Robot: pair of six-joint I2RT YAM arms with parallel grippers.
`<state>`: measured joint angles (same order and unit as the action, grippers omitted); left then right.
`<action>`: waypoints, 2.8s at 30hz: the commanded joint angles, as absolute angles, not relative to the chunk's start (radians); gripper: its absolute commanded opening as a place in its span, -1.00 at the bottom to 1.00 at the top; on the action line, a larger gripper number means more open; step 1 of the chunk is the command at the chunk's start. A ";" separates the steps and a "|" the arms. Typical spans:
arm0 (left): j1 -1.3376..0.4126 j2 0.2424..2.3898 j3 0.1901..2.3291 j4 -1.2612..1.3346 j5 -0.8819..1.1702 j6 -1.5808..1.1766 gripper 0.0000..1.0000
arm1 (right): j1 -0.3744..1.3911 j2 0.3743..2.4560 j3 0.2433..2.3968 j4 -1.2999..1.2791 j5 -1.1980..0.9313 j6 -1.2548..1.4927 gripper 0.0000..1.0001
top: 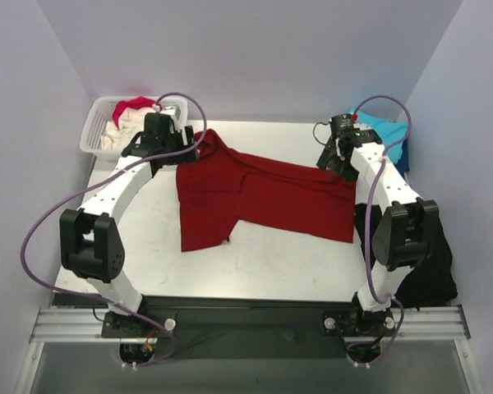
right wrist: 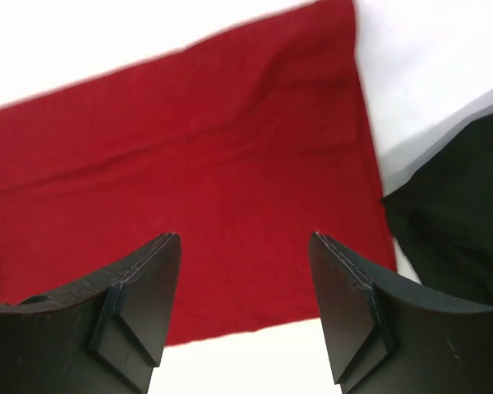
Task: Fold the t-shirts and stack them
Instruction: Flatten out the tshirt
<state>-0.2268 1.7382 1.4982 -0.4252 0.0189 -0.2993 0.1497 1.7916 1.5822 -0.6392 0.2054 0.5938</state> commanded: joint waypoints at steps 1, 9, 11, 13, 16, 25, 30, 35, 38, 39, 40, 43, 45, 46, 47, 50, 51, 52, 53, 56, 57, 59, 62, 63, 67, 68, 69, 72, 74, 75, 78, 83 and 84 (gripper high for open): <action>-0.232 1.634 1.309 -0.538 0.063 -0.365 0.65 | 0.187 1.724 1.522 -0.675 0.215 0.620 0.27; -0.235 1.411 0.994 -0.606 0.078 -0.515 0.67 | 0.213 1.655 1.391 -0.673 0.169 0.653 0.26; -0.236 1.364 0.948 -0.618 0.081 -0.540 0.65 | 0.219 1.641 1.368 -0.672 0.166 0.658 0.25; -0.233 1.344 0.919 -0.640 0.093 -0.571 0.63 | 0.222 1.629 1.349 -0.672 0.166 0.664 0.25; -0.235 1.362 0.911 -0.676 0.118 -0.594 0.54 | 0.229 1.612 1.332 -0.672 0.164 0.670 0.24; -0.287 1.370 0.822 -0.664 0.103 -0.640 0.37 | 0.232 1.583 1.282 -0.670 0.167 0.676 0.23; -0.313 1.393 0.802 -0.653 0.072 -0.658 0.39 | 0.230 1.575 1.273 -0.670 0.170 0.681 0.22; -0.336 1.442 0.808 -0.646 0.026 -0.673 0.39 | 0.229 1.574 1.278 -0.670 0.172 0.684 0.22; -0.344 1.463 0.816 -0.637 0.008 -0.686 0.40 | 0.230 1.574 1.279 -0.670 0.170 0.686 0.22; -0.344 1.469 0.819 -0.635 0.008 -0.684 0.40 | 0.230 1.575 1.279 -0.670 0.170 0.686 0.21; -0.345 1.480 0.822 -0.631 -0.024 -0.687 0.40 | 0.230 1.575 1.278 -0.672 0.170 0.684 0.21; -0.345 1.502 0.825 -0.621 -0.037 -0.687 0.39 | 0.229 1.574 1.272 -0.670 0.172 0.684 0.21; -0.347 1.511 0.824 -0.612 -0.040 -0.689 0.39 | 0.229 1.575 1.269 -0.670 0.172 0.686 0.21; -0.348 1.520 0.822 -0.608 -0.043 -0.690 0.38 | 0.229 1.575 1.269 -0.672 0.172 0.684 0.21; -0.351 1.525 0.821 -0.604 -0.044 -0.693 0.37 | 0.227 1.577 1.269 -0.670 0.172 0.681 0.21; -0.356 1.545 0.819 -0.588 -0.043 -0.693 0.27 | 0.227 1.583 1.270 -0.670 0.173 0.681 0.20; -0.359 1.555 0.821 -0.581 -0.038 -0.693 0.21 | 0.227 1.583 1.272 -0.670 0.173 0.680 0.20; -0.359 1.560 0.824 -0.583 -0.037 -0.693 0.08 | 0.226 1.586 1.272 -0.670 0.173 0.680 0.20; -0.362 1.566 0.825 -0.581 -0.035 -0.693 0.01 | 0.224 1.586 1.273 -0.670 0.172 0.678 0.20; -0.370 1.574 0.830 -0.581 -0.037 -0.690 -0.19 | 0.221 1.588 1.275 -0.670 0.172 0.676 0.19; -0.373 1.580 0.833 -0.583 -0.040 -0.689 -0.22 | 0.221 1.586 1.275 -0.670 0.172 0.678 0.19; -0.377 1.588 0.836 -0.589 -0.044 -0.686 -0.24 | 0.219 1.580 1.275 -0.670 0.172 0.678 0.18; -0.387 1.603 0.845 -0.606 -0.058 -0.683 -0.24 | 0.212 1.565 1.269 -0.670 0.172 0.681 0.18; -0.391 1.614 0.848 -0.618 -0.066 -0.683 -0.24 | 0.210 1.563 1.267 -0.670 0.172 0.680 0.18; -0.402 1.629 0.859 -0.643 -0.078 -0.680 -0.31 | 0.204 1.543 1.252 -0.672 0.170 0.683 0.18; -0.403 1.629 0.859 -0.643 -0.077 -0.680 -0.36 | 0.201 1.539 1.244 -0.670 0.169 0.684 0.17; -0.403 1.620 0.859 -0.646 -0.078 -0.678 -0.46 | 0.199 1.536 1.241 -0.670 0.166 0.683 0.17; -0.403 1.594 0.876 -0.669 -0.101 -0.678 -1.00 | 0.198 1.525 1.220 -0.669 0.163 0.683 0.16; -0.399 1.579 0.891 -0.690 -0.115 -0.669 -1.00 | 0.195 1.510 1.203 -0.672 0.160 0.684 0.16; -0.397 1.557 0.913 -0.712 -0.141 -0.669 -1.00 | 0.195 1.503 1.180 -0.672 0.153 0.683 0.16; -0.376 1.514 0.949 -0.753 -0.211 -0.650 -1.00 | 0.195 1.468 1.134 -0.673 0.138 0.686 0.16; -0.270 1.470 1.009 -0.785 -0.297 -0.582 -1.00 | 0.196 1.413 1.006 -0.678 0.112 0.703 0.17; -0.244 1.463 1.009 -0.776 -0.301 -0.568 -1.00 | 0.199 1.408 0.994 -0.678 0.107 0.707 0.17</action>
